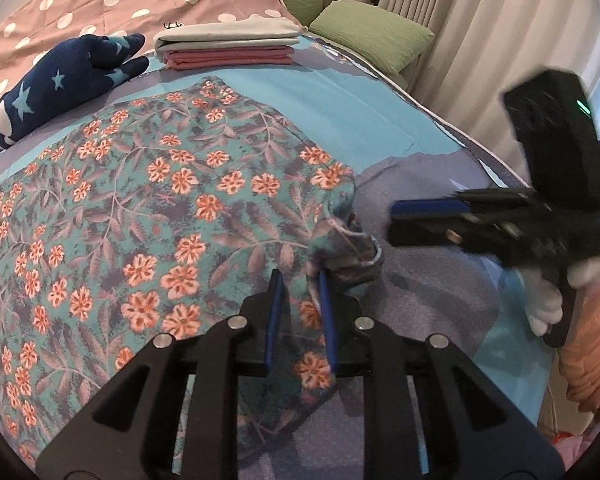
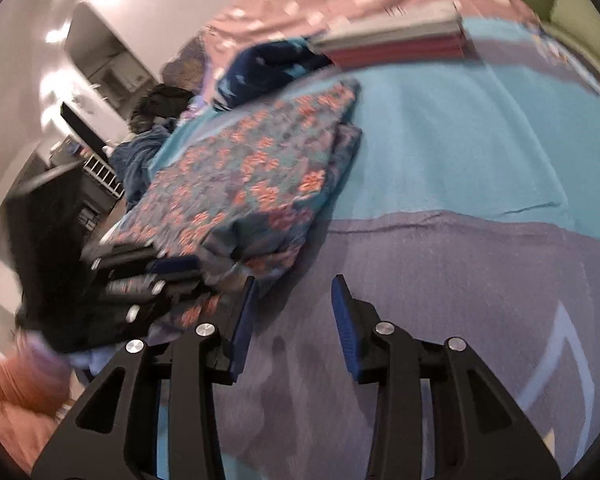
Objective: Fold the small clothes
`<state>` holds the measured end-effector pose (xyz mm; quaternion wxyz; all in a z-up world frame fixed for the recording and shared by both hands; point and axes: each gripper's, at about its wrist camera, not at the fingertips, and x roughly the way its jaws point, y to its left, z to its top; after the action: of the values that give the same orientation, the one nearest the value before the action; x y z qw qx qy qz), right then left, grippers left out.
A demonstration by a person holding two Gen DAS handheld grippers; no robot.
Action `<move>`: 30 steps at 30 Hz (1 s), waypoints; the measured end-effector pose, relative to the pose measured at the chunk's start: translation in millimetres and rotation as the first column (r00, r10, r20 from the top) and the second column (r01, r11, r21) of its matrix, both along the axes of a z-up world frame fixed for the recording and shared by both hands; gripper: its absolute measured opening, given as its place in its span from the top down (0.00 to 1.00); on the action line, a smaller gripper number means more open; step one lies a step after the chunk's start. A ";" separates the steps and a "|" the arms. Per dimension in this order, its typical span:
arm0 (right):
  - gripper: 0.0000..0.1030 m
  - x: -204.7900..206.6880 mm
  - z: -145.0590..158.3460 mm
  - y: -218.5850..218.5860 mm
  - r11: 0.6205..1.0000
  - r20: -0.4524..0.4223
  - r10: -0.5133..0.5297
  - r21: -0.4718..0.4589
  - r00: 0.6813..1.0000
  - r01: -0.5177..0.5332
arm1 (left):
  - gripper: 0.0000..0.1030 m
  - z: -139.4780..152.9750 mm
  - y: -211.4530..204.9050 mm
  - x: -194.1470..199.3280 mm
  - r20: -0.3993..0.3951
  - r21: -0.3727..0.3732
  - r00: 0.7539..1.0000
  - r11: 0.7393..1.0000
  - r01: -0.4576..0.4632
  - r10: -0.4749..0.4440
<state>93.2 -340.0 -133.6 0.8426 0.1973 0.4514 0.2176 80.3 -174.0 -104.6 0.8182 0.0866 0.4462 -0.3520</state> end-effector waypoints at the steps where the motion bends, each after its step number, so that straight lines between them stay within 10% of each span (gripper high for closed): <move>1: 0.62 5.6 -1.1 0.0 1.000 -0.026 -0.007 0.012 1.000 0.008 | 0.82 0.0 0.2 -1.4 -0.001 -0.006 1.000 1.000 0.007 -0.007; 8: 0.62 30.5 -6.9 29.4 0.989 -0.209 0.147 0.063 0.967 -0.136 | 0.76 -1.9 -10.6 -16.0 0.020 0.004 0.997 0.997 0.073 -0.073; 16: 1.00 11.5 4.4 10.8 0.989 -0.188 0.070 -0.117 0.980 -0.093 | 0.74 -4.3 -6.8 -18.4 0.010 -0.015 0.997 0.997 0.080 -0.079; 19: 1.00 0.9 13.0 -24.8 0.971 -0.131 -0.080 -0.234 0.988 0.048 | 0.73 -3.6 -7.4 -20.2 0.014 -0.012 0.997 0.997 0.081 -0.081; 26: 0.95 -19.7 19.5 -32.7 1.000 -0.099 -0.021 -0.008 0.995 0.021 | 0.69 -1.6 -28.4 -30.7 0.014 -0.031 0.989 0.989 0.146 -0.146; 30: 0.63 -18.0 31.3 -2.0 0.998 -0.033 0.061 0.000 0.998 -0.061 | 0.59 0.0 -43.9 -41.2 0.050 0.012 0.982 0.984 0.180 -0.181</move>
<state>75.2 -342.0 -102.3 0.8280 0.1869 0.4712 0.2397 39.1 -217.9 -104.6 0.7938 0.1385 0.4168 -0.4208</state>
